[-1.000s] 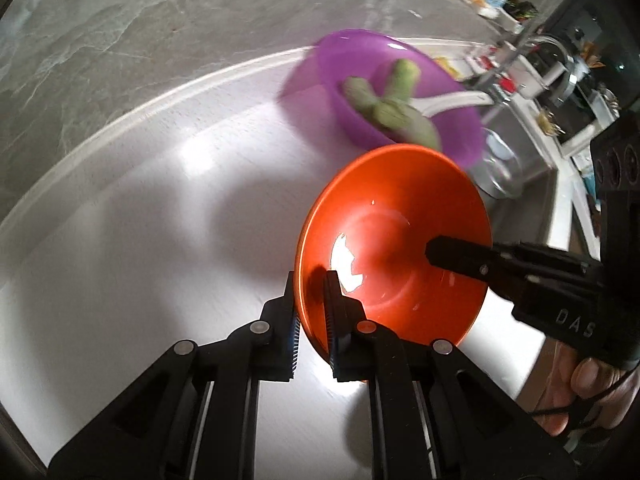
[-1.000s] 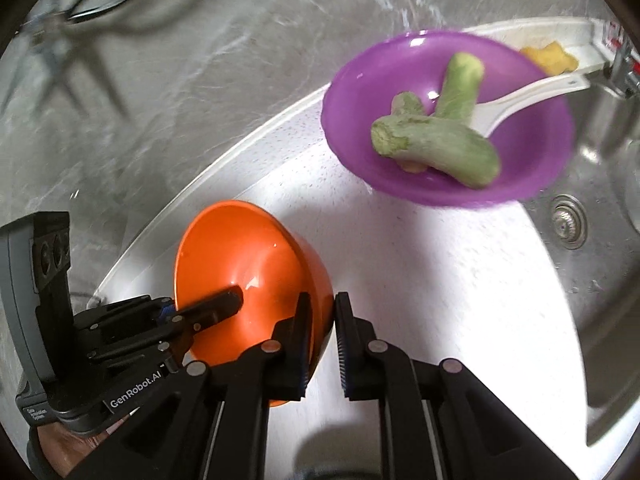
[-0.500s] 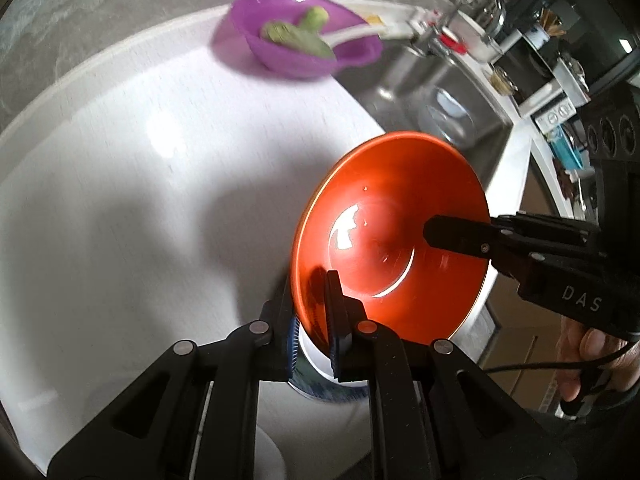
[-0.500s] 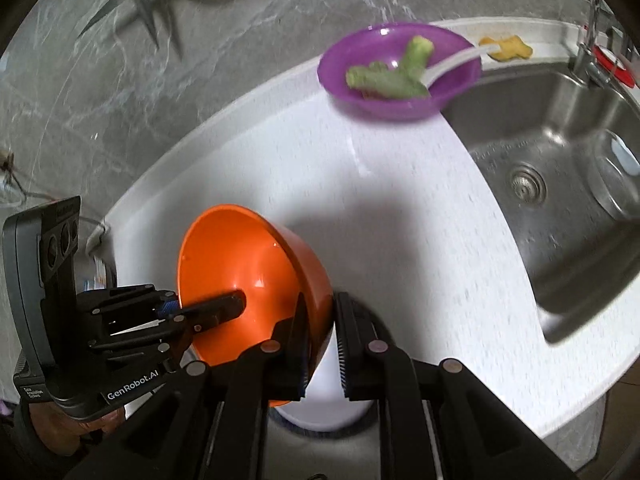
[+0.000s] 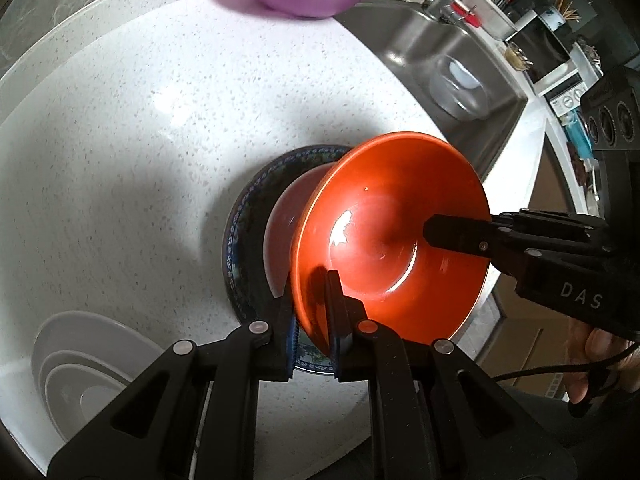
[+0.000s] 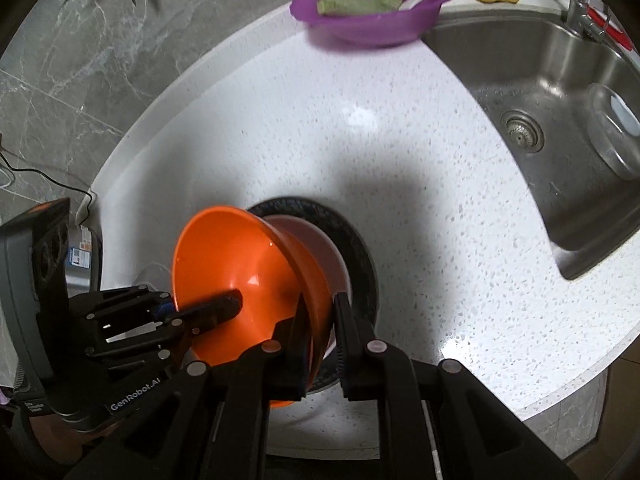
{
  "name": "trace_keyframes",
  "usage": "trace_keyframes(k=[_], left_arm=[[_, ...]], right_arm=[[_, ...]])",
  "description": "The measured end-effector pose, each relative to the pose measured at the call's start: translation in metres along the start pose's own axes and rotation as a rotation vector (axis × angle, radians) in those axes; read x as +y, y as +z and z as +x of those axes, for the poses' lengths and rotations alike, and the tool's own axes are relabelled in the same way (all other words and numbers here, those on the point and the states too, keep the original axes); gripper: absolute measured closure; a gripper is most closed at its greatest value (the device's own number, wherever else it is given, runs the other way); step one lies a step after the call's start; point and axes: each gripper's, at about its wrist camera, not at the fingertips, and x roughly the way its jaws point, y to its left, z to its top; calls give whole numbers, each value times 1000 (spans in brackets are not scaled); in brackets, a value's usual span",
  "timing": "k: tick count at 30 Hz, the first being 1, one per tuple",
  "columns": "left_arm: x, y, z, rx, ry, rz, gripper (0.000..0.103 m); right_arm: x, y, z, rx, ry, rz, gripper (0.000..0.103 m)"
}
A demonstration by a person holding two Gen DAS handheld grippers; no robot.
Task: Organize plates and bowls
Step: 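Carry the orange bowl with both grippers and lower it onto the stack, then set the orange bowl into the white bowl and open both grippers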
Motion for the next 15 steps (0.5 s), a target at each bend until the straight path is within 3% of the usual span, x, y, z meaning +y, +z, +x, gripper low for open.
trace_keyframes(k=[7,15], left_arm=[[6,14,12,2,17,-15,93],[10,12,9,-10,-12,-60,92]], right_arm=[[2,3,5,7,-16,-30,91],[16,1,8,20,-122,-134,92]])
